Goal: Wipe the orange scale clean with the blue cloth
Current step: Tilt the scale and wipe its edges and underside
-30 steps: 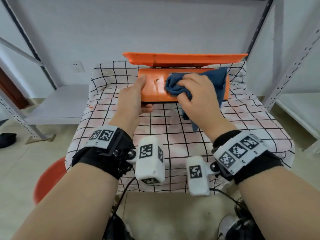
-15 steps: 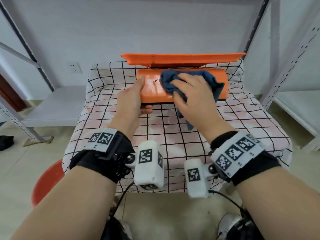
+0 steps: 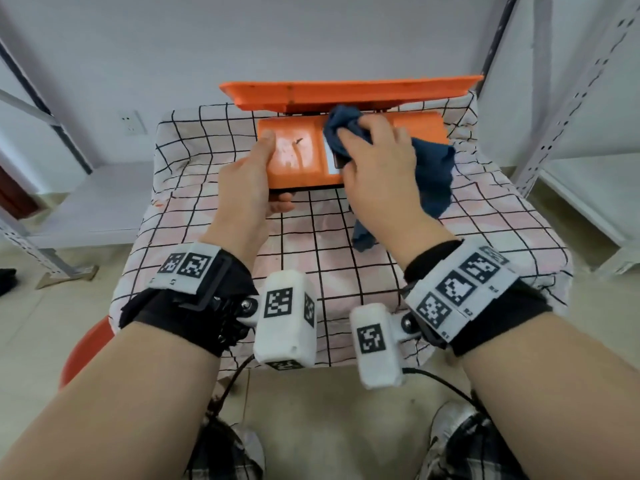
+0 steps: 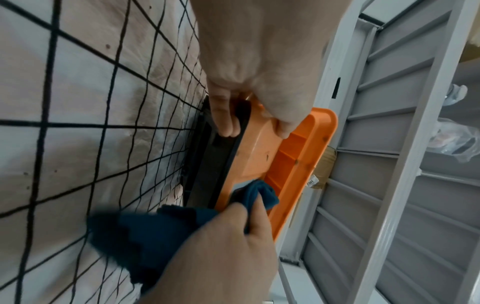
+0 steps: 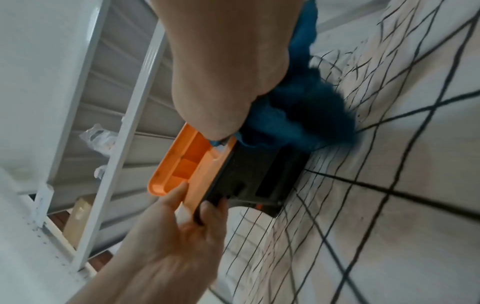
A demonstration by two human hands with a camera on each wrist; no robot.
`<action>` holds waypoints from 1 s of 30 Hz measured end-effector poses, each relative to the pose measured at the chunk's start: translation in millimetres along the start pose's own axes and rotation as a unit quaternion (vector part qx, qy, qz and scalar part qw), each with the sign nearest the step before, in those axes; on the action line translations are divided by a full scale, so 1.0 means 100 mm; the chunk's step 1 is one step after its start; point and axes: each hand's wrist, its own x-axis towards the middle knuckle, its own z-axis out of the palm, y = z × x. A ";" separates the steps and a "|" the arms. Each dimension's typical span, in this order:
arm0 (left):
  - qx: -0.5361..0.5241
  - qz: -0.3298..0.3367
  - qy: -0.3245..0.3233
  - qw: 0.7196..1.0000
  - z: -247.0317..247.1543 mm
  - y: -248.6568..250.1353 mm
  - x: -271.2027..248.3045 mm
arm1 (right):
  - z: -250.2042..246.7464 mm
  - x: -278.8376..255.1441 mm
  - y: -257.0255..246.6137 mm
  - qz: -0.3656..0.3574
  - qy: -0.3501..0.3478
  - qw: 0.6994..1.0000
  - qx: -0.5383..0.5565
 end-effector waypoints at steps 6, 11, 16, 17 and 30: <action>0.014 0.008 -0.013 1.000 0.01 -0.03 0.02 | -0.09 -0.02 0.63 0.126 0.035 0.991 -0.023; 0.014 0.010 -0.012 1.000 0.04 -0.04 0.01 | -0.16 0.00 0.55 0.183 0.016 0.983 -0.004; 0.023 0.009 -0.016 1.000 0.04 -0.06 0.00 | -0.04 0.02 -0.20 0.017 -0.007 0.998 0.064; 0.024 0.006 -0.016 1.000 0.02 -0.07 0.01 | -0.02 0.01 -0.29 -0.011 -0.007 0.996 0.090; 0.000 -0.039 -0.071 0.997 -0.09 -0.02 0.02 | 0.02 -0.01 -0.16 -0.063 -0.042 0.973 0.217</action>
